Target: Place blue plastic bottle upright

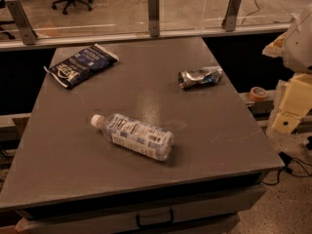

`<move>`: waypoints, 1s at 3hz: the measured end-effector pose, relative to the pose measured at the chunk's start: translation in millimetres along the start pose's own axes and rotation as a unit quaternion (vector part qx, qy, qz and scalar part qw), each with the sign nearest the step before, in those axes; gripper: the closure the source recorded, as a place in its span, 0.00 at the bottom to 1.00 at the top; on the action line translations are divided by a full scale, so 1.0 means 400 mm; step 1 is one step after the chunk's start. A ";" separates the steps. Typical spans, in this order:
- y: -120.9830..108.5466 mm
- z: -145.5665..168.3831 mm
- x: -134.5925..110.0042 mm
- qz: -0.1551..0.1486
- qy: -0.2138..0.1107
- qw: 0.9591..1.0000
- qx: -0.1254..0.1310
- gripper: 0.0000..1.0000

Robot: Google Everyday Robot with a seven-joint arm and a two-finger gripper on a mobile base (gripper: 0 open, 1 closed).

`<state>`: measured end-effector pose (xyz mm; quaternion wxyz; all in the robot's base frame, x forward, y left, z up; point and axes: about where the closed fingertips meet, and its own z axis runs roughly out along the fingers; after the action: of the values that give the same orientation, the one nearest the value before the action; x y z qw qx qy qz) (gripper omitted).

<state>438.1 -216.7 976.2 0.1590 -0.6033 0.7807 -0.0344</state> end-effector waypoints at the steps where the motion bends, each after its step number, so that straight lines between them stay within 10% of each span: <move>1: 0.000 0.000 0.000 0.000 0.000 1.000 0.000 0.00; 3: 0.023 0.080 -0.191 -0.011 -0.019 1.000 -0.021 0.00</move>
Offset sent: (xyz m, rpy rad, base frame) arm 0.0155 0.0742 -0.0194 0.0357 0.0384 0.0535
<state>455.9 -136.9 959.3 0.1609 -0.6159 0.7712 -0.0087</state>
